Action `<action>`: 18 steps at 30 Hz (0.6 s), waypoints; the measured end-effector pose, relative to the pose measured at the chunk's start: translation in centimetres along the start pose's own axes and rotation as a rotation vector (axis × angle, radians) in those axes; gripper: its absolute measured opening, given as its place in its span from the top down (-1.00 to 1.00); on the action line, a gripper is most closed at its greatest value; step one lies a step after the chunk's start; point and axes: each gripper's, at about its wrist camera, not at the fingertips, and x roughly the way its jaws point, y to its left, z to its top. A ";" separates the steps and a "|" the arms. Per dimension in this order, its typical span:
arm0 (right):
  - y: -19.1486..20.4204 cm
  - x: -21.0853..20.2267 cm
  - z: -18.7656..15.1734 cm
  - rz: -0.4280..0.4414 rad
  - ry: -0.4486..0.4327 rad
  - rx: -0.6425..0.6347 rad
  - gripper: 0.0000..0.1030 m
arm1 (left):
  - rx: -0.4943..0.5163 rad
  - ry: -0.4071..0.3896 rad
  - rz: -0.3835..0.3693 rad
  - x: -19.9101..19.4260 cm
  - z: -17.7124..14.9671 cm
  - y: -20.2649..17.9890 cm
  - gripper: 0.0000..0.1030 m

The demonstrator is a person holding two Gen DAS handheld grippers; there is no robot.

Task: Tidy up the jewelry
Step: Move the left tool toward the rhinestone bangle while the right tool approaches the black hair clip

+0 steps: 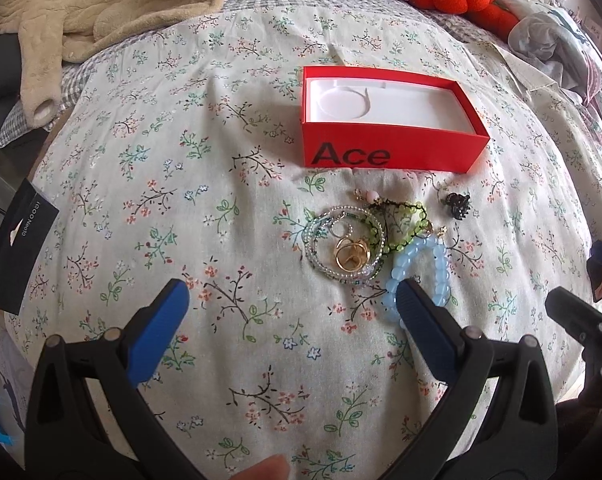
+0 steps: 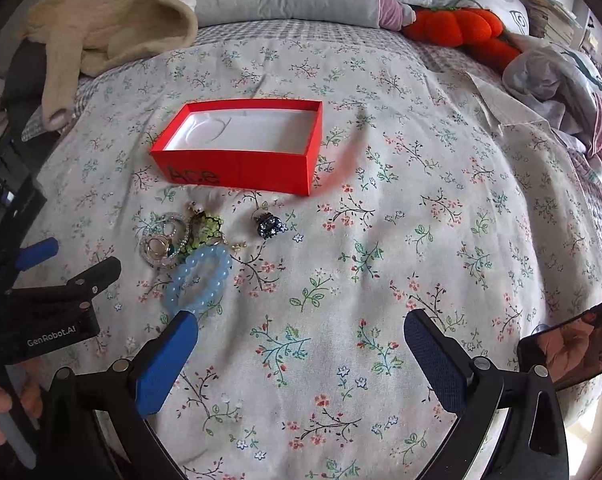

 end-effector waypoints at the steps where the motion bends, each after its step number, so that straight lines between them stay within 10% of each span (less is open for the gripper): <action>1: -0.1 0.3 0.3 0.007 -0.004 -0.001 -1.00 | 0.008 -0.004 0.001 0.1 0.4 -0.1 -1.00; 18: -2.5 4.9 2.5 0.027 0.006 0.088 -1.00 | 0.047 0.000 -0.043 3.2 1.5 -1.2 -1.00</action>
